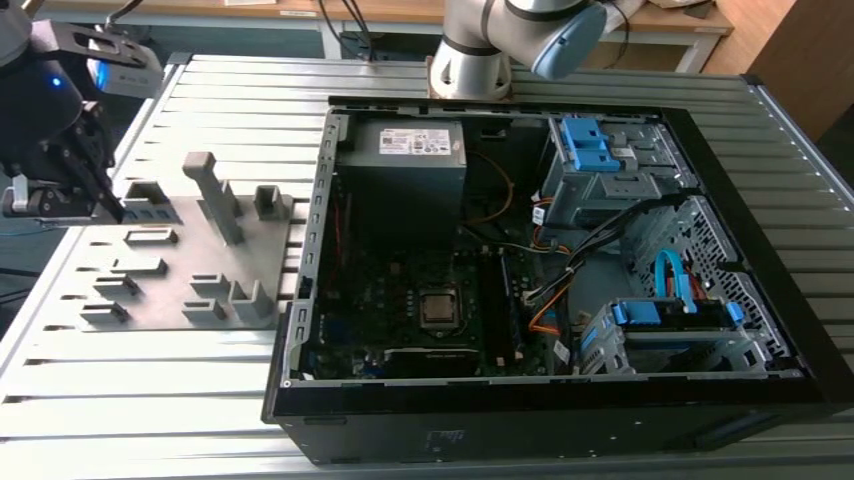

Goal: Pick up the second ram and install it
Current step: 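Pick up the second ram and move it above second insertion slot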

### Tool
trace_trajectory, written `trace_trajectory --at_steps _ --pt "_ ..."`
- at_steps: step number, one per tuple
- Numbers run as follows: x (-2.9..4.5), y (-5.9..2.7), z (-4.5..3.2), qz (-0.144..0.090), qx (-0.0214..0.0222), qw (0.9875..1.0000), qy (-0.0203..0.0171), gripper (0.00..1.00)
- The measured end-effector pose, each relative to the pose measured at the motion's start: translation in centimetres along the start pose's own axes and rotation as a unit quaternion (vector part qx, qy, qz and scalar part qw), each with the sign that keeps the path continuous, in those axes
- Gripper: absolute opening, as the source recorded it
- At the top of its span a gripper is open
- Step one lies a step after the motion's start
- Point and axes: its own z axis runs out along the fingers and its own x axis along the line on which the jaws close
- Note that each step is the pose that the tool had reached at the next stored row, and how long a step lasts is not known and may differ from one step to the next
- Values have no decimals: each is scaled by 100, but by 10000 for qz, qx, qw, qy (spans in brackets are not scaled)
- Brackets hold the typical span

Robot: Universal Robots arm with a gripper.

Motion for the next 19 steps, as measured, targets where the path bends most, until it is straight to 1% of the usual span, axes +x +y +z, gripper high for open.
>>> trace_trajectory --at_steps 19 --pt "-11 9 -227 0 0 10000 0 14"
